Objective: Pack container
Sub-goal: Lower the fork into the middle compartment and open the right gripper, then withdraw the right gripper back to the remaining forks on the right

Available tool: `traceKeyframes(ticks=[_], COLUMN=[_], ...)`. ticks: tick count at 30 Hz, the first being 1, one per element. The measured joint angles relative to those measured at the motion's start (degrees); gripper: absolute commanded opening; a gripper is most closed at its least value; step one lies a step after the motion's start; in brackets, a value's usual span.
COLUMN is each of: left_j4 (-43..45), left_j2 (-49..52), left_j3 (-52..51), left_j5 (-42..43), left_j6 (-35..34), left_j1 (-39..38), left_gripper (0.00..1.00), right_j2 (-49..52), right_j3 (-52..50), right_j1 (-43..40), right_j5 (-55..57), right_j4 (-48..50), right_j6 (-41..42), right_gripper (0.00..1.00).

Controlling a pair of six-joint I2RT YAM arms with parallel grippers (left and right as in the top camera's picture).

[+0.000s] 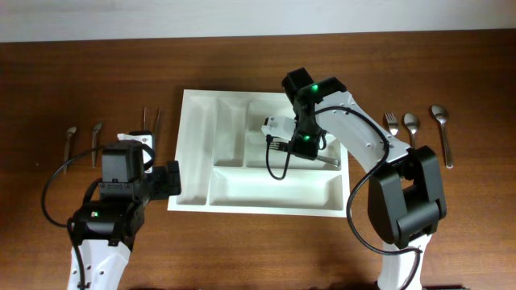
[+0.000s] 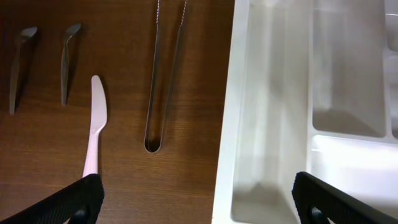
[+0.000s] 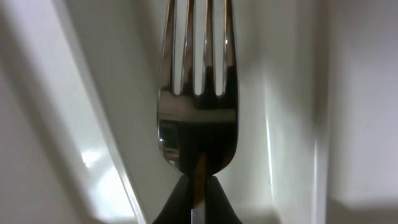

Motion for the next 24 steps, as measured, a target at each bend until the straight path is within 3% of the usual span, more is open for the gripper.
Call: traceKeyframes(ticks=[1,2,13,19,24], left_j4=[0.0,0.0,0.0,0.0,0.0], left_j2=[0.0,0.0,0.0,0.0,0.0], left_j3=[0.0,0.0,0.0,0.0,0.0], left_j5=[0.0,0.0,0.0,0.0,0.0], left_j6=[0.0,0.0,0.0,0.0,0.0], left_j1=[0.0,0.0,0.0,0.0,0.0], left_gripper=[0.99,0.99,0.99,0.99,0.99], right_j2=[0.0,0.0,0.0,-2.7,-11.9], right_j3=[0.0,0.0,0.4,8.2,18.0], right_j1=[0.0,0.0,0.0,-1.7,-10.0], right_j5=[-0.3,-0.7,-1.8,0.7,1.8], right_j4=[-0.5,-1.0,-1.4,-1.8,-4.1], right_j6=[-0.8,-1.1,0.2,9.2,19.8], right_gripper=[0.40,0.42,0.46,0.55,0.68])
